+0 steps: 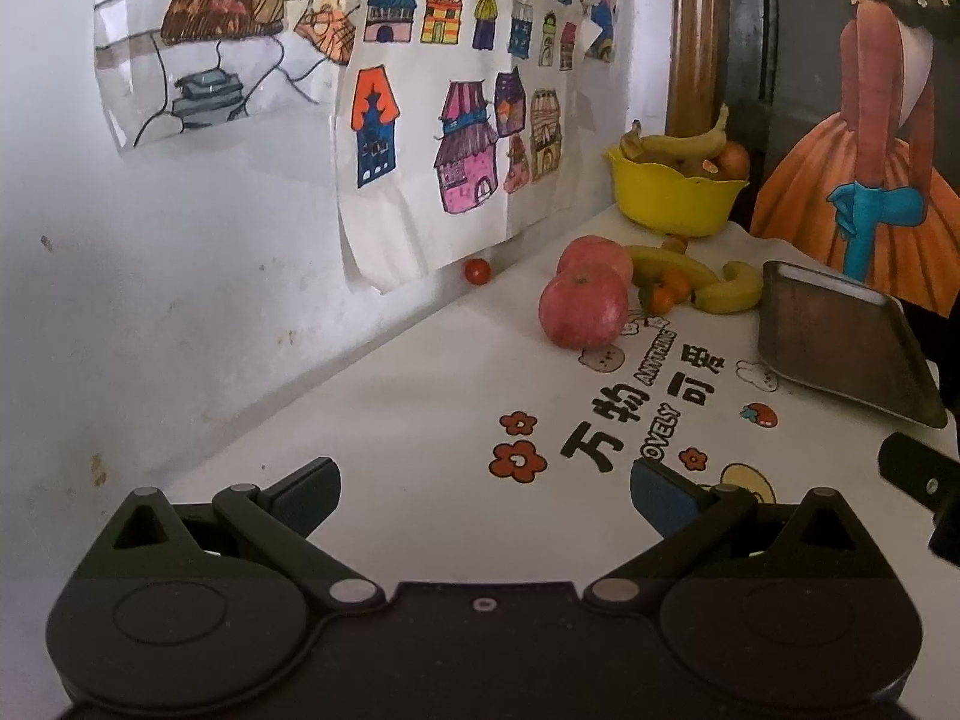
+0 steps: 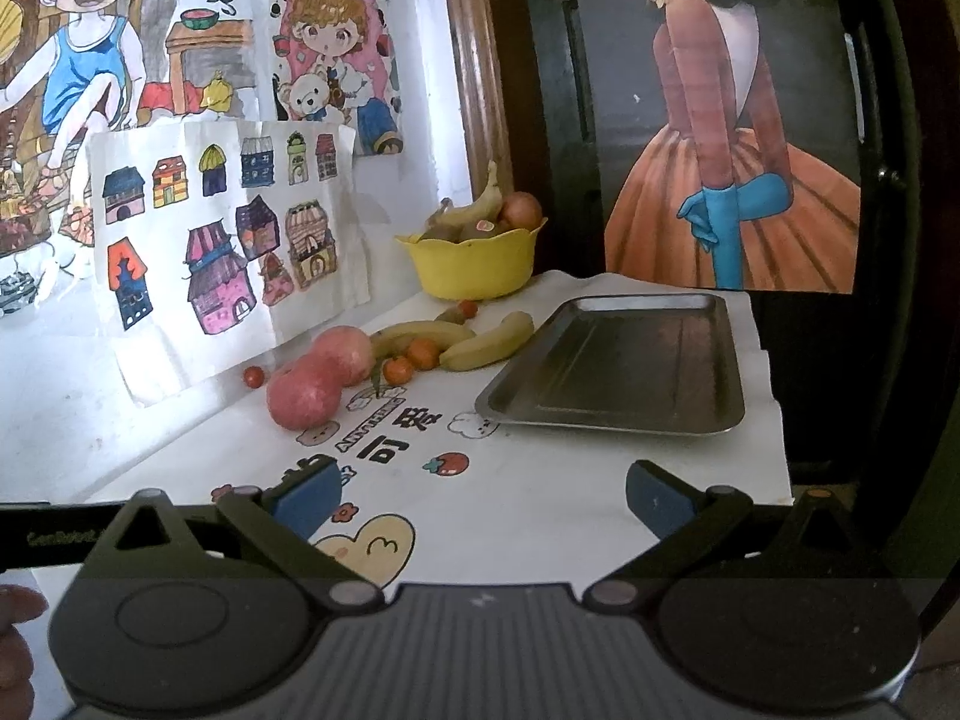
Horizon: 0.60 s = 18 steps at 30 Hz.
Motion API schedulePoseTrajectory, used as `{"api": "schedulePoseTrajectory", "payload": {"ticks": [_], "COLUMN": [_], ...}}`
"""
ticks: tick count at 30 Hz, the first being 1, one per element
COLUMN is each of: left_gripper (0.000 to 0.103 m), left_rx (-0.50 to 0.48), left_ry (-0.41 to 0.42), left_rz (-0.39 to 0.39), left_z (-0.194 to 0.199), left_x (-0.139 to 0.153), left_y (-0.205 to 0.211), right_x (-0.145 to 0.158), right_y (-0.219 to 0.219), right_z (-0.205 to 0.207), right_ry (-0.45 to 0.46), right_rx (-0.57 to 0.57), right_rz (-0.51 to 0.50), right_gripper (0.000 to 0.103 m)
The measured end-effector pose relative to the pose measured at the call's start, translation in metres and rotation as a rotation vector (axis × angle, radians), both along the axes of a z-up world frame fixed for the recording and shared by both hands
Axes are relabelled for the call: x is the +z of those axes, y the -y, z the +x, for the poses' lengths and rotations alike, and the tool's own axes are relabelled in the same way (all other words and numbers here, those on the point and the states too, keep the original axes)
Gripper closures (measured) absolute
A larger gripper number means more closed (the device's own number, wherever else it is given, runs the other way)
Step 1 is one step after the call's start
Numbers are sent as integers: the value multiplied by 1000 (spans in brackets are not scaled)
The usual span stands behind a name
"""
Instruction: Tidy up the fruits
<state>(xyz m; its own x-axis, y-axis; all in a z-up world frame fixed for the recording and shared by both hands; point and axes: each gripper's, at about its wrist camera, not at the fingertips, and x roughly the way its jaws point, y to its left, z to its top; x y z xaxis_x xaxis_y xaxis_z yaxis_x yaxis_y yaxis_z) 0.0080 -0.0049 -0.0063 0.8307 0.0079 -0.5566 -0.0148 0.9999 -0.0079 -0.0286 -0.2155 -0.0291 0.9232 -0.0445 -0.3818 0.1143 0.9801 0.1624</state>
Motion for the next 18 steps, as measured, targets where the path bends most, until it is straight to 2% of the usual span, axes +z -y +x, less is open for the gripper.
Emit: {"api": "schedulePoseTrajectory", "payload": {"ticks": [5, 8, 14, 18], "left_gripper": [1, 1, 1, 1], "left_rx": [-23, -42, -85, -74], "left_ry": [24, 33, 105, 159], "left_rz": [-9, -8, 18, 11], "left_z": [-4, -2, 14, 31], "left_x": [16, 31, 73, 96], "left_y": [-2, -6, -21, -34], "right_x": [13, 30, 90, 132], "right_y": [-3, -2, 5, 13], "right_z": [-10, -15, -3, 17], "right_ry": [16, 37, 110, 154], "right_rx": [29, 62, 158, 251], "right_rz": [-5, -11, -70, -75], "right_gripper": [0, 0, 0, 0]}}
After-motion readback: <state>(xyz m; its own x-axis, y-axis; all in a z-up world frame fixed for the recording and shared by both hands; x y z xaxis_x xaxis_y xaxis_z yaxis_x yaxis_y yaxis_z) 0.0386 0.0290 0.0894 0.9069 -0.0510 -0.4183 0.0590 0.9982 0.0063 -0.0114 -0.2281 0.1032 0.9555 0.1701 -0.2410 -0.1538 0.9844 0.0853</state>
